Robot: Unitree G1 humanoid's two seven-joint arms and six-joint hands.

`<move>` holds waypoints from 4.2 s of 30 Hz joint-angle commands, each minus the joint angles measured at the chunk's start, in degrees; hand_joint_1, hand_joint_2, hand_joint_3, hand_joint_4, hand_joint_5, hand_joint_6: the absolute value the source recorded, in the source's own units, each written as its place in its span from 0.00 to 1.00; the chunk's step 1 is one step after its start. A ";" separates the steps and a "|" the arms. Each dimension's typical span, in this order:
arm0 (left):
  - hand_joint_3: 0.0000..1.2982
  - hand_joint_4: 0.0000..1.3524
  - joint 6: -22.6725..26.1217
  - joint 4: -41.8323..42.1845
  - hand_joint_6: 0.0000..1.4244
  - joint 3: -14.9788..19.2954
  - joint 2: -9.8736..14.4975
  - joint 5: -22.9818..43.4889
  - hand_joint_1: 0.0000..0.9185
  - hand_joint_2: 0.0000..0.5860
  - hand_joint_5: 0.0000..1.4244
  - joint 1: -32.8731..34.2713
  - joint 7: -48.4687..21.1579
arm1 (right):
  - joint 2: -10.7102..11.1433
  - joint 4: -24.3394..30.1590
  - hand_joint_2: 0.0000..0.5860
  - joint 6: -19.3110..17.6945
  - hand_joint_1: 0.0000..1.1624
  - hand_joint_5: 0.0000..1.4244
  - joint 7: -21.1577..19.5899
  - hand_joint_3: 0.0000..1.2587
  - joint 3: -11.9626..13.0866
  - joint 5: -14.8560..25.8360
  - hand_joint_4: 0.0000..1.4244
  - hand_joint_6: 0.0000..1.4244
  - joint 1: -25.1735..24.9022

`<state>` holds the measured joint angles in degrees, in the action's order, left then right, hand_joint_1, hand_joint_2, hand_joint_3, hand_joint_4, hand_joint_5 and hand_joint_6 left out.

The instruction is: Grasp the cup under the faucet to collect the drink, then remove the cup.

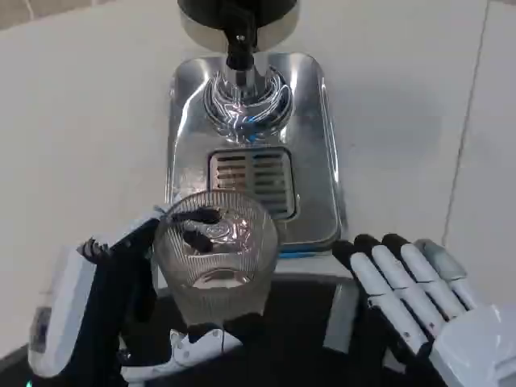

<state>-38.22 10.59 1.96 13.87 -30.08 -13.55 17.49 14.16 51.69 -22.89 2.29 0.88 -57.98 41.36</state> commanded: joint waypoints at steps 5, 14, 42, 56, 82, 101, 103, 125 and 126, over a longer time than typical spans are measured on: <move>0.95 0.81 -1.05 0.62 1.00 0.37 -0.22 0.77 0.76 0.08 0.96 -0.21 -0.36 | -0.65 -0.10 1.00 -1.05 0.15 0.00 -1.22 0.00 -0.10 -0.56 0.00 0.00 1.78; 0.95 0.81 2.29 -6.59 1.00 0.45 -2.10 -1.97 0.76 0.08 0.96 7.09 2.65 | -3.81 0.68 1.00 1.94 0.16 0.00 0.19 0.00 0.13 -2.08 0.00 0.00 -0.33; 0.95 0.81 7.28 -49.24 1.00 -6.11 -2.17 -3.11 0.75 0.09 0.97 43.51 15.52 | -7.31 3.30 1.00 7.59 0.19 0.00 2.97 0.00 -2.30 -6.87 0.00 0.00 2.91; 0.91 0.85 7.41 -60.71 1.00 -8.62 -2.08 -3.15 0.71 0.10 0.97 50.26 20.95 | -7.72 4.69 0.99 7.47 0.20 0.00 2.89 0.00 -2.03 -6.92 0.00 0.00 4.93; 0.08 0.00 5.51 -52.01 0.24 -10.91 3.51 -0.68 0.11 0.00 0.22 44.57 15.83 | -6.34 3.07 1.00 7.55 0.19 0.00 3.98 0.00 -2.64 -3.55 0.00 0.00 2.30; 0.00 0.00 9.03 -20.75 0.10 1.41 12.22 2.90 0.00 0.00 0.10 17.66 5.79 | -7.61 0.28 1.00 13.11 0.19 0.00 8.88 0.00 -3.77 3.77 0.00 0.00 -12.81; 0.00 0.00 9.02 -17.64 0.09 3.25 13.50 2.25 0.00 0.00 0.09 11.91 4.81 | -8.04 -0.61 1.00 15.37 0.19 0.00 10.84 0.00 -4.36 5.15 0.00 0.00 -18.43; 0.00 0.00 13.40 -6.84 0.05 5.65 9.91 -2.05 0.00 0.06 0.04 -3.60 1.45 | -7.88 -25.77 0.99 31.35 0.19 0.00 15.05 0.00 -3.69 30.30 0.00 0.00 -61.52; 0.00 0.00 13.44 -6.95 0.05 5.61 9.89 -2.05 0.00 0.06 0.04 -3.50 1.36 | -7.91 -27.50 0.99 31.14 0.20 0.00 14.95 0.00 -3.49 31.99 0.00 0.00 -63.03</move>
<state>-25.24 3.86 7.78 23.88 -31.87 -16.44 19.67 6.17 27.52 8.25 18.04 -3.05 -29.68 -18.74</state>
